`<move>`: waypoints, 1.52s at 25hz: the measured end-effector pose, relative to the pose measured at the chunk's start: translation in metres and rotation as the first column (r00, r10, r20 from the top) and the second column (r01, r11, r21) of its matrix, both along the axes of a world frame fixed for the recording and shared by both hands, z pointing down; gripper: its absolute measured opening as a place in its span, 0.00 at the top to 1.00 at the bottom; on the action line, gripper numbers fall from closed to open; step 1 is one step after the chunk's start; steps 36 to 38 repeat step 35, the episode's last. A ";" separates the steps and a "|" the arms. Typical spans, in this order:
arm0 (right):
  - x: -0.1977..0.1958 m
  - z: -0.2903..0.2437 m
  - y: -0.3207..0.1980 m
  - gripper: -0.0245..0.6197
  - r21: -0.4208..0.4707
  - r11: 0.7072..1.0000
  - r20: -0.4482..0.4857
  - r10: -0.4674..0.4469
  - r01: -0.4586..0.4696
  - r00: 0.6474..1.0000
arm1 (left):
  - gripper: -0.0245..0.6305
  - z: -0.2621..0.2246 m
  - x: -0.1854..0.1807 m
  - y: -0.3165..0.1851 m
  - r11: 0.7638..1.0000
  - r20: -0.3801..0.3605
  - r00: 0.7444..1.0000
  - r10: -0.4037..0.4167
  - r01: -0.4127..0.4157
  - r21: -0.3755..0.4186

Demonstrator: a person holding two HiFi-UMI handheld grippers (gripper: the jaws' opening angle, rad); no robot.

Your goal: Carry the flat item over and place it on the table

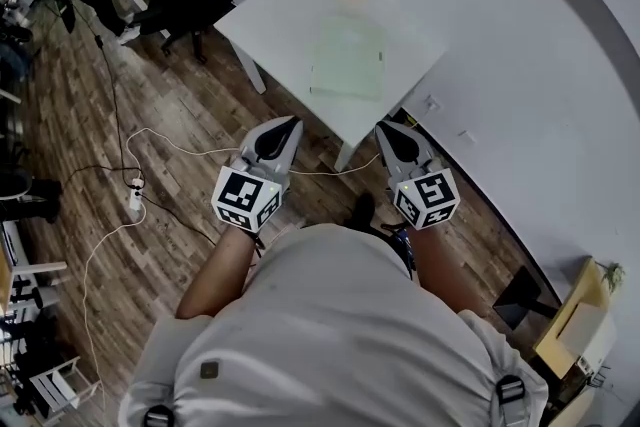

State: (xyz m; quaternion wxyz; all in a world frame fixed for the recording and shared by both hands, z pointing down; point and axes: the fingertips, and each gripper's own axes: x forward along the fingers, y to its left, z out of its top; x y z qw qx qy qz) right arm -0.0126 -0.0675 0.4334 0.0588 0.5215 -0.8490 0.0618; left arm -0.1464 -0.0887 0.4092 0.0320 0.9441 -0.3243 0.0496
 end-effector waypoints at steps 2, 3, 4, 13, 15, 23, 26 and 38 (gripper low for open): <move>-0.014 -0.002 0.011 0.95 0.010 1.000 -0.001 0.007 -0.007 1.000 | 0.96 0.000 -0.016 0.010 1.000 -0.006 1.000 0.000 0.000 0.000; -0.021 -0.003 0.017 0.95 0.014 1.000 0.000 0.011 -0.011 1.000 | 0.96 0.000 -0.023 0.015 1.000 -0.008 1.000 -0.001 0.001 0.000; -0.027 -0.003 0.022 0.95 0.017 1.000 0.001 0.014 -0.014 1.000 | 0.96 0.000 -0.030 0.020 1.000 -0.009 1.000 -0.001 0.001 0.000; -0.065 -0.010 0.063 0.95 0.057 0.998 -0.002 0.015 -0.015 1.000 | 0.96 0.002 -0.066 0.055 1.000 -0.034 0.999 -0.016 0.016 0.006; -0.069 -0.011 0.066 0.95 0.058 0.998 -0.004 0.014 -0.013 1.000 | 0.96 0.003 -0.069 0.056 1.000 -0.038 0.999 -0.018 0.019 0.005; -0.071 -0.020 0.075 0.95 0.080 0.997 -0.011 0.022 -0.021 1.000 | 0.96 -0.002 -0.072 0.064 1.000 -0.050 0.999 -0.016 0.017 0.018; -0.072 -0.022 0.078 0.95 0.083 0.996 -0.014 0.025 -0.024 1.000 | 0.96 -0.003 -0.074 0.066 1.000 -0.053 0.999 -0.012 0.013 0.017; -0.076 -0.025 0.075 0.95 0.099 0.995 -0.029 0.035 -0.032 0.999 | 0.96 0.001 -0.081 0.064 1.000 -0.058 0.998 -0.010 0.010 0.011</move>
